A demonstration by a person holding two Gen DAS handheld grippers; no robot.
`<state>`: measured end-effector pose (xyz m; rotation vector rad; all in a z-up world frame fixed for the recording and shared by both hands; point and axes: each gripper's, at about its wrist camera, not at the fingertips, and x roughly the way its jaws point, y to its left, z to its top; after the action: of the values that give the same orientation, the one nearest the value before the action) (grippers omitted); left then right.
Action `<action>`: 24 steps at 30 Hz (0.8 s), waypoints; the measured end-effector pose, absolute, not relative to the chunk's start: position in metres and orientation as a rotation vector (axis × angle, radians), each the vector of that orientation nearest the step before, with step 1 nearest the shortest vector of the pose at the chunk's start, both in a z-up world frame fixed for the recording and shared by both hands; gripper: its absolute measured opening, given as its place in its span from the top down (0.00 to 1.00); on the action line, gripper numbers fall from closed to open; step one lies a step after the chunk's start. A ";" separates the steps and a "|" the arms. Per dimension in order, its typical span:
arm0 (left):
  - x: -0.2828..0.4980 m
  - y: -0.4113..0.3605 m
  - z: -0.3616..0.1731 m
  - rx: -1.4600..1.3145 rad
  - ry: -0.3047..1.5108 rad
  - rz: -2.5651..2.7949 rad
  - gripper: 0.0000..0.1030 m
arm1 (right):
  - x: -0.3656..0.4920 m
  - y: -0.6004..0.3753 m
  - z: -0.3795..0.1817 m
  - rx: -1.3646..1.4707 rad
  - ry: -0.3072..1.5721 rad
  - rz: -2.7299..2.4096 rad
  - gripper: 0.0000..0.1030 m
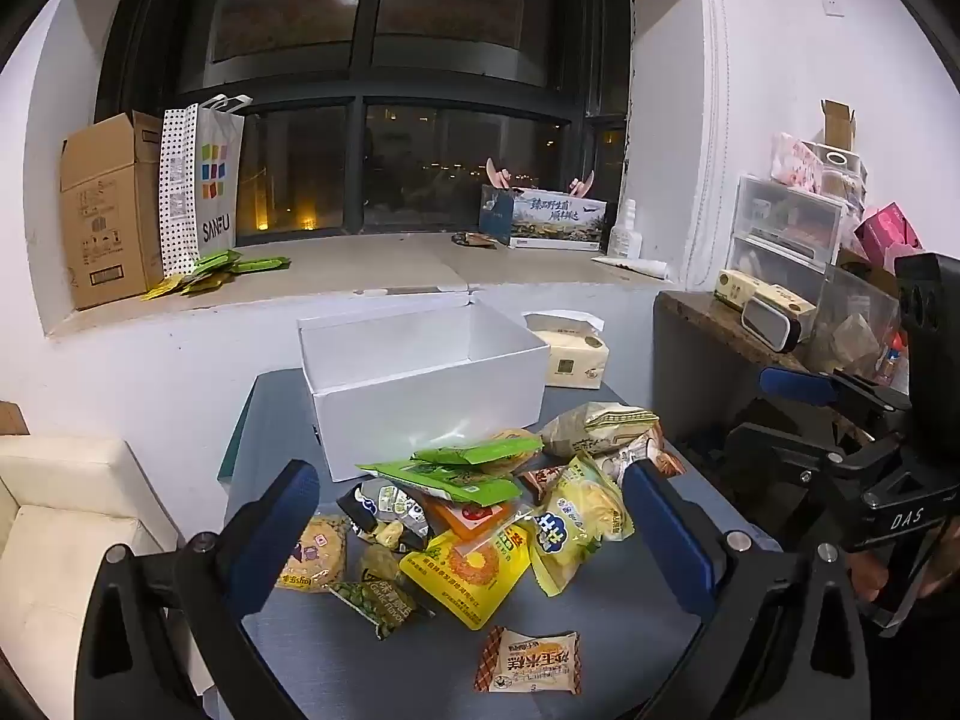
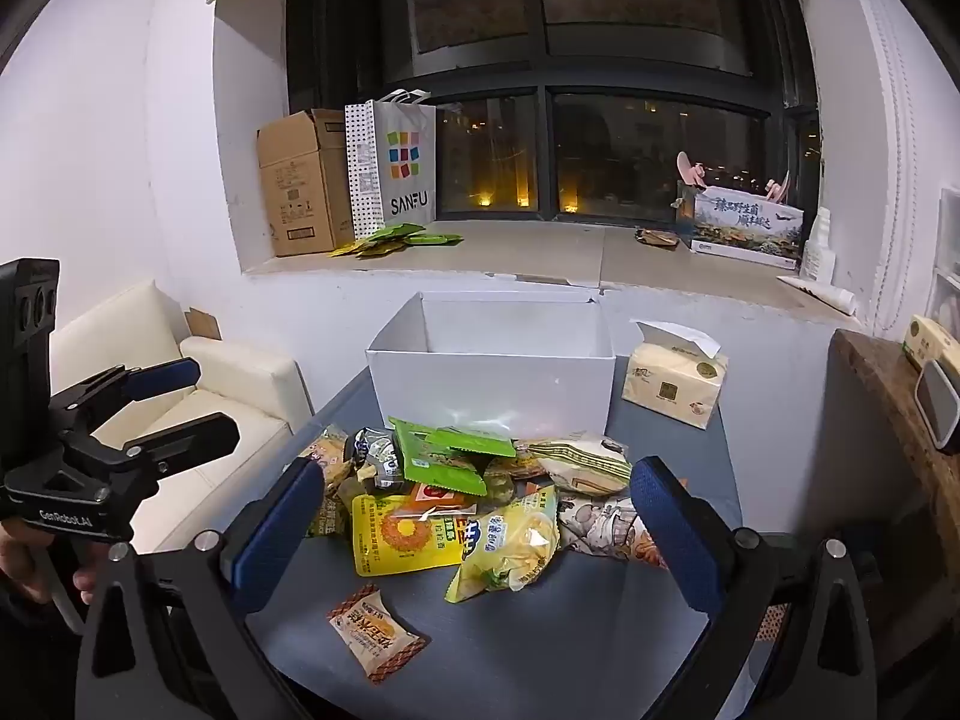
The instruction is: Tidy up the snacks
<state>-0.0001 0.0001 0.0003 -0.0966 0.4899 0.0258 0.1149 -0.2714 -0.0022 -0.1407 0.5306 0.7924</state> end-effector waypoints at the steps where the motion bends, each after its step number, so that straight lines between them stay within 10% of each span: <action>1: 0.000 0.000 0.000 -0.098 0.487 0.025 0.00 | 0.115 -0.271 -0.002 -0.141 0.532 0.792 0.00; 24: 0.000 -0.001 -0.001 -0.088 0.497 0.029 0.00 | 0.114 -0.270 -0.003 -0.131 0.541 0.783 0.00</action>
<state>0.0002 -0.0008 -0.0006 -0.0878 0.4974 0.0286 0.1143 -0.2698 -0.0030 -0.1312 0.5408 0.7831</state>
